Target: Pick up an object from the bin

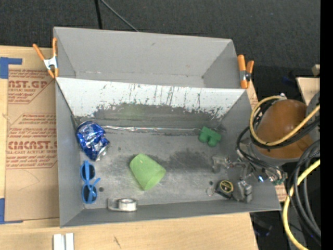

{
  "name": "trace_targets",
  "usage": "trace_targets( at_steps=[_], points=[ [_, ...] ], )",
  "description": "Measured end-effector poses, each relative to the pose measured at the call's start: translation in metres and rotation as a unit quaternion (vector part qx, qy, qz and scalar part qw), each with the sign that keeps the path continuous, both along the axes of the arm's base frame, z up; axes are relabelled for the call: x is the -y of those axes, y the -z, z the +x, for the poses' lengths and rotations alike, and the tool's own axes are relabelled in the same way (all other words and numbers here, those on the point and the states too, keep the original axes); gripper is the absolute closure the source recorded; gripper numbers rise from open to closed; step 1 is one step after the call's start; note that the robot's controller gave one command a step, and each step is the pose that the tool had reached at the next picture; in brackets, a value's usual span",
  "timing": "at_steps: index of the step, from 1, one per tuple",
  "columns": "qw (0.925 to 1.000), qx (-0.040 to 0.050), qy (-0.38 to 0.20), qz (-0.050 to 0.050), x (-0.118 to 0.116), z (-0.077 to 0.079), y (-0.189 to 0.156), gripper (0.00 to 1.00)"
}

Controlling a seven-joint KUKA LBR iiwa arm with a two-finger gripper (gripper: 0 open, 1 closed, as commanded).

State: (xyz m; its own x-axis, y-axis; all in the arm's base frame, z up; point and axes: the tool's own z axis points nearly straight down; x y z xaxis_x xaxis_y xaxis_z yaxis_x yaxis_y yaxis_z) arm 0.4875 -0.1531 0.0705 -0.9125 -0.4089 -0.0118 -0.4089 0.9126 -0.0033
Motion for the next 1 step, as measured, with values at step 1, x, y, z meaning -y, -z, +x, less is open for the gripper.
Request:
trace_targets(
  at_steps=[1],
  points=[
    [0.9985, -0.0084, -0.055, 0.003, -0.0025, 0.0192, 0.0013, 0.0]
  ],
)
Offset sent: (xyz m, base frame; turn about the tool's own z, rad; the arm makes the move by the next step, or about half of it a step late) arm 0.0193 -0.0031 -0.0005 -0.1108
